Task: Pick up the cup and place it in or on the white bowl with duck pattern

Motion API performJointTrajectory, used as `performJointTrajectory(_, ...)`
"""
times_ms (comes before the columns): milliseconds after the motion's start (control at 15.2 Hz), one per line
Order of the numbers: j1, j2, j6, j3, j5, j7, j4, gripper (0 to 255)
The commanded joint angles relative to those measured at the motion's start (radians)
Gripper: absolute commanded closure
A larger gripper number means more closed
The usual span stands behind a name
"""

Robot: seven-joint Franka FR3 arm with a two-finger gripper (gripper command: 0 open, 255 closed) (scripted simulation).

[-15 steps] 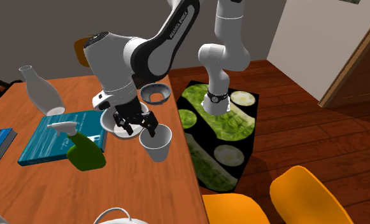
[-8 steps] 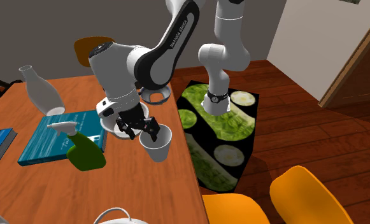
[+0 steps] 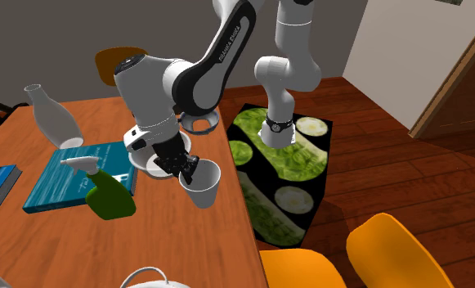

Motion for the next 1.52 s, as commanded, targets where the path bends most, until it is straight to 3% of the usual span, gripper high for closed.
performJointTrajectory(0, 0.000, 0.000, 0.000, 0.000, 0.000, 0.000, 0.000, 255)
performJointTrajectory(396, 0.000, 0.000, 0.000, 0.000, 0.000, 0.000, 0.000, 255)
performJointTrajectory(1452, 0.002, -0.096, -0.194, -0.003, -0.061, 0.068, 0.113, 255)
